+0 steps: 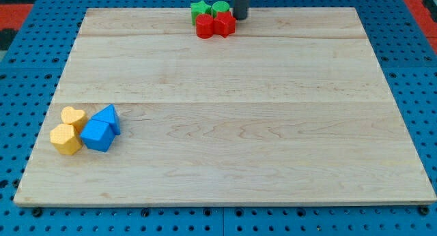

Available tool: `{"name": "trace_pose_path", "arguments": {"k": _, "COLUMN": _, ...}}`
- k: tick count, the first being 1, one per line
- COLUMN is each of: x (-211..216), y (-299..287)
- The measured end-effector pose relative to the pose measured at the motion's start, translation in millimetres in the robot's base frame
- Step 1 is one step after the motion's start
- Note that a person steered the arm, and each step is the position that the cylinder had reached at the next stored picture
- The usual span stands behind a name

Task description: Nudge the green star up a bit

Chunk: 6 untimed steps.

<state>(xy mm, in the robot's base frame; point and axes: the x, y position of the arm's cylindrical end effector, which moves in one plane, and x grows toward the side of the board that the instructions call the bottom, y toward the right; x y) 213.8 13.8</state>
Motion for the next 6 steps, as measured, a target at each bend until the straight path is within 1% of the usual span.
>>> {"name": "trace_pose_path", "arguments": {"k": 1, "x": 8, "y": -62}}
{"name": "trace_pose_path", "arguments": {"k": 2, "x": 33, "y": -101}}
{"name": "trace_pose_path", "arguments": {"k": 3, "x": 57, "y": -102}}
{"name": "trace_pose_path", "arguments": {"k": 4, "x": 48, "y": -102}}
{"name": "trace_pose_path", "arguments": {"k": 5, "x": 25, "y": -102}}
{"name": "trace_pose_path", "arguments": {"k": 6, "x": 8, "y": -89}}
